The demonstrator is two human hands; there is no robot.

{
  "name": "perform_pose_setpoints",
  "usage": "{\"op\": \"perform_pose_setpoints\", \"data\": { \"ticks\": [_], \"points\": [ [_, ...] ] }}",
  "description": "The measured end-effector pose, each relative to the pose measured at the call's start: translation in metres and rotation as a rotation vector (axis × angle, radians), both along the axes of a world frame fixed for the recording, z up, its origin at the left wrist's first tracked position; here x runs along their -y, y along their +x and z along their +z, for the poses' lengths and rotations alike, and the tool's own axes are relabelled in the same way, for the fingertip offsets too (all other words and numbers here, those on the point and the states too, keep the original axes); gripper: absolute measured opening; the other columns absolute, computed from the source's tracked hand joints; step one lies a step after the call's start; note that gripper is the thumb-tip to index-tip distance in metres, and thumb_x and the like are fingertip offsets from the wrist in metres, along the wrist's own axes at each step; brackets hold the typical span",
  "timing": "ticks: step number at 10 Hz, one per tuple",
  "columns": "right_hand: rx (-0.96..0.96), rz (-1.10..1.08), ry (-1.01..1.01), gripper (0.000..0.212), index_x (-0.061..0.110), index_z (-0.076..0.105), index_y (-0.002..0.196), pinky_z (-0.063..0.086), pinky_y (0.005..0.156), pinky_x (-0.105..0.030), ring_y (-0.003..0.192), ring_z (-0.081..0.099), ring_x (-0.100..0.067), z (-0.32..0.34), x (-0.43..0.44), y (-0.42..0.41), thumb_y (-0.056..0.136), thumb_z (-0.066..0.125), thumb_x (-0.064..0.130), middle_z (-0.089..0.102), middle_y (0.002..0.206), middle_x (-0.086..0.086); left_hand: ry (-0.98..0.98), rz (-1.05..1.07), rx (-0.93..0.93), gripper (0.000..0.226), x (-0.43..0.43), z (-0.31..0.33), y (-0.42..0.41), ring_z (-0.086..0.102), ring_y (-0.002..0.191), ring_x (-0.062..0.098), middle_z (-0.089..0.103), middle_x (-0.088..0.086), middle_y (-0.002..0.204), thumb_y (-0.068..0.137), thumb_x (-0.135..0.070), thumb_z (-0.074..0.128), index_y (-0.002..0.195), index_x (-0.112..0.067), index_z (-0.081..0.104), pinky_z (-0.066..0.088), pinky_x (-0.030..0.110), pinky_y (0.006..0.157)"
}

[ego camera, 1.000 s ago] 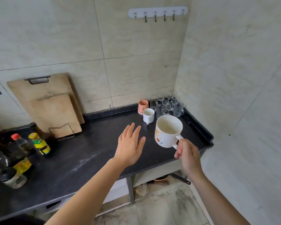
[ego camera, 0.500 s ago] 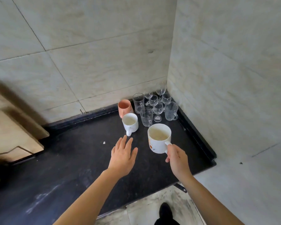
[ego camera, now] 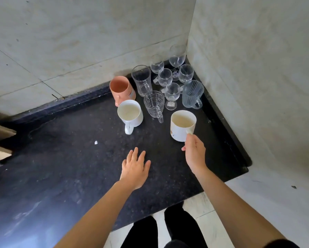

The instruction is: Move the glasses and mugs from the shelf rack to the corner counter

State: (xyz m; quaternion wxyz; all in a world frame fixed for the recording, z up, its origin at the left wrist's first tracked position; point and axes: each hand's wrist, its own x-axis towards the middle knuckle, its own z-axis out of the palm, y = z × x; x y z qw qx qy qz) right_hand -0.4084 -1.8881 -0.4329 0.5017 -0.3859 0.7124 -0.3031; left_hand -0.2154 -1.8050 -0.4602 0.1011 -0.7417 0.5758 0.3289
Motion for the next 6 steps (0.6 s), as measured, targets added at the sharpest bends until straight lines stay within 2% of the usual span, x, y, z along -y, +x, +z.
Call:
{"op": "perform_pose_setpoints", "data": {
  "ticks": [2, 3, 4, 5, 6],
  "points": [
    [0.007, -0.028, -0.014, 0.034, 0.022, 0.051, 0.068, 0.043, 0.07, -0.027, 0.073, 0.058, -0.012, -0.016, 0.013, 0.012, 0.102, 0.042, 0.023, 0.057, 0.073, -0.002, 0.043, -0.088, 0.04, 0.059, -0.001, -0.006, 0.01, -0.003, 0.154, 0.027, -0.001, 0.003, 0.168, 0.105, -0.05, 0.019, 0.158, -0.024, 0.017, 0.014, 0.049, 0.123],
    [0.004, -0.002, 0.003, 0.035, 0.013, 0.054, 0.071, 0.045, 0.073, -0.029, 0.08, 0.058, -0.016, -0.022, 0.009, 0.014, 0.103, 0.043, 0.023, 0.063, 0.083, -0.006, 0.056, -0.102, 0.039, 0.06, 0.001, -0.005, 0.011, -0.004, 0.154, 0.028, -0.001, 0.003, 0.168, 0.104, -0.05, 0.019, 0.158, -0.024, 0.017, 0.014, 0.05, 0.123],
    [-0.007, -0.006, 0.039, 0.031, 0.009, 0.061, 0.088, 0.052, 0.082, -0.036, 0.091, 0.064, -0.018, -0.026, 0.005, 0.014, 0.104, 0.041, 0.027, 0.067, 0.098, -0.01, 0.077, -0.126, 0.049, 0.06, 0.002, -0.004, 0.011, -0.004, 0.154, 0.029, -0.002, 0.003, 0.168, 0.104, -0.052, 0.017, 0.158, -0.025, 0.015, 0.013, 0.051, 0.122],
    [0.008, -0.008, 0.099, 0.029, 0.009, 0.063, 0.106, 0.055, 0.086, -0.037, 0.095, 0.067, -0.016, -0.032, 0.002, 0.01, 0.105, 0.041, 0.028, 0.067, 0.11, -0.009, 0.086, -0.131, 0.053, 0.061, 0.002, -0.005, 0.013, -0.005, 0.154, 0.029, -0.004, 0.003, 0.168, 0.104, -0.053, 0.017, 0.158, -0.026, 0.013, 0.012, 0.051, 0.122],
    [-0.027, 0.073, 0.127, 0.03, 0.015, 0.061, 0.121, 0.052, 0.079, -0.025, 0.096, 0.065, -0.013, -0.026, -0.002, 0.004, 0.104, 0.046, 0.035, 0.063, 0.123, -0.004, 0.089, -0.146, 0.061, 0.062, 0.002, -0.005, 0.013, -0.007, 0.154, 0.029, -0.007, 0.003, 0.168, 0.104, -0.053, 0.016, 0.159, -0.026, 0.01, 0.01, 0.051, 0.122]
  ]
}}
